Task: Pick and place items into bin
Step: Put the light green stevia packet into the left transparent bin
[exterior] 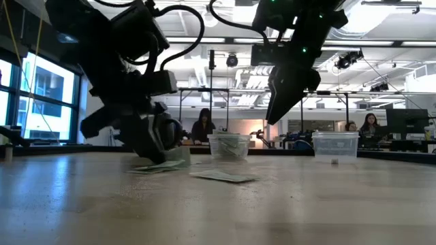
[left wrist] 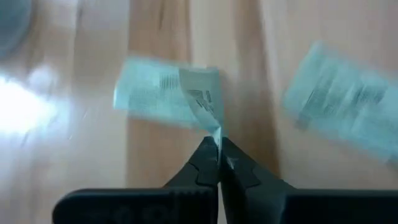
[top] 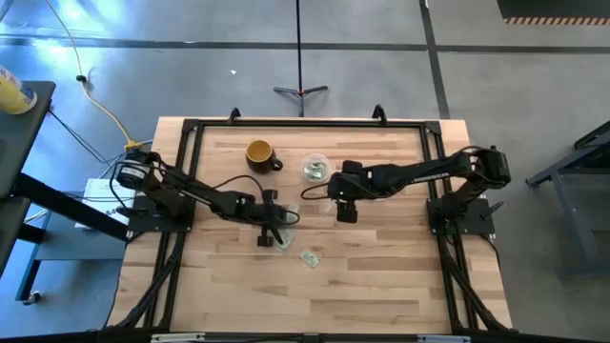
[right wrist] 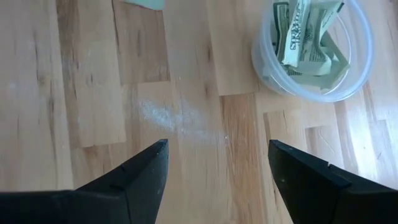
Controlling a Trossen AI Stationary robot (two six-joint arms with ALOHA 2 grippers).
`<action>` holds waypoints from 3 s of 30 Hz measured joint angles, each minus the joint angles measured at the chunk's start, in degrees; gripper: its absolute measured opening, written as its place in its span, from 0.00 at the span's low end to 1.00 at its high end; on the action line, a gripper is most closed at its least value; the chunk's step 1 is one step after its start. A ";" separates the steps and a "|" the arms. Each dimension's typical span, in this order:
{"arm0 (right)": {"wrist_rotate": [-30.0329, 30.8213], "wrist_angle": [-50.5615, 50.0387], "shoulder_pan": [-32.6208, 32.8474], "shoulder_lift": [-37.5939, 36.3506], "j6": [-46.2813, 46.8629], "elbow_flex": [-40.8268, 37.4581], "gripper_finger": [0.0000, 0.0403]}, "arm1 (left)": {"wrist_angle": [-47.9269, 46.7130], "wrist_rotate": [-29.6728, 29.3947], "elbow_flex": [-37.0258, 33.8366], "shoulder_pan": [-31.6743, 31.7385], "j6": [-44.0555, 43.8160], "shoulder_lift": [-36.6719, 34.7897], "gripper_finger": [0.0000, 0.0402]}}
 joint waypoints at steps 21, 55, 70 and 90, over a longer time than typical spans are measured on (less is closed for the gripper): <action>12.39 -8.30 -2.38 -13.13 5.32 0.02 0.62 | 0.55 14.87 21.10 28.19 23.73 1.45 0.12; 18.27 -10.34 -2.33 -19.60 10.82 0.02 0.62 | -24.87 9.67 39.67 25.85 19.70 8.88 0.31; 6.74 -6.38 -2.16 -13.18 -0.97 0.02 0.62 | -32.42 16.94 25.92 13.42 -2.64 5.46 0.41; 13.32 -10.53 -0.83 -13.82 -5.01 -10.06 0.62 | -26.59 7.25 25.01 10.41 -33.23 12.24 0.70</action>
